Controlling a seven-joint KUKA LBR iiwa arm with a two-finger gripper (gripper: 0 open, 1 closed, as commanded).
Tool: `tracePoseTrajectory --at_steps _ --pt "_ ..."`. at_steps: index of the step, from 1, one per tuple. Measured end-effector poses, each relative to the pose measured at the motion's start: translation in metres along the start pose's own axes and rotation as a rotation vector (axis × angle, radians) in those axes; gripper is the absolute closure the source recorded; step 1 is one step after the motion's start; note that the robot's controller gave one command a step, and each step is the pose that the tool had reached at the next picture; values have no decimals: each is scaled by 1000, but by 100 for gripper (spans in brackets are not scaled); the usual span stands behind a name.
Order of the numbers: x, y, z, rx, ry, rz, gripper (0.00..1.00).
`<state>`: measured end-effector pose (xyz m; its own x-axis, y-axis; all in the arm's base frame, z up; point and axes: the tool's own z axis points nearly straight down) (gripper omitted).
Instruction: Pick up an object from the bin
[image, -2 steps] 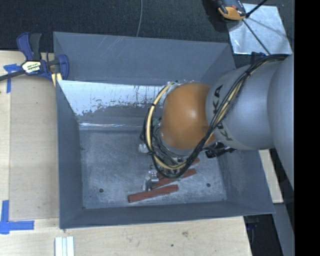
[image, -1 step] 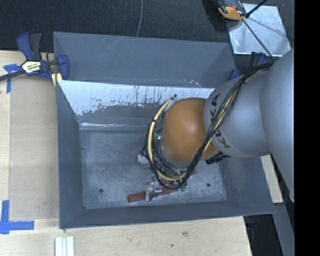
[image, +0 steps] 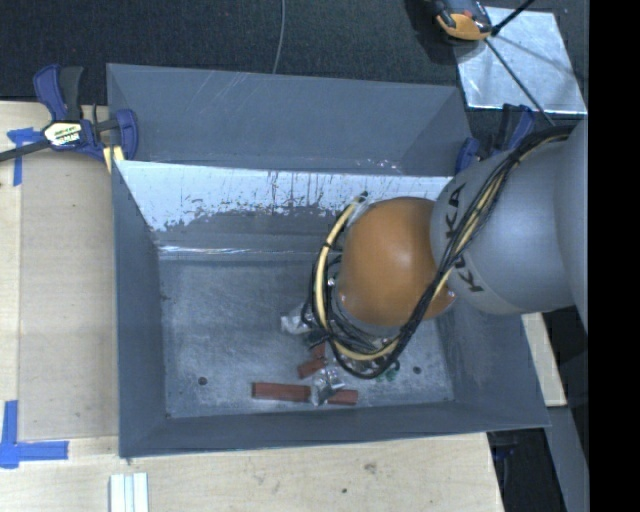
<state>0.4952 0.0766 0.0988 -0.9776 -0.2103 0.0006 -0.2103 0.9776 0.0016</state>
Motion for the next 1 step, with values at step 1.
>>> tracePoseTrajectory --at_steps 1 --pt "-10 4 16 10 -17 -361 100"
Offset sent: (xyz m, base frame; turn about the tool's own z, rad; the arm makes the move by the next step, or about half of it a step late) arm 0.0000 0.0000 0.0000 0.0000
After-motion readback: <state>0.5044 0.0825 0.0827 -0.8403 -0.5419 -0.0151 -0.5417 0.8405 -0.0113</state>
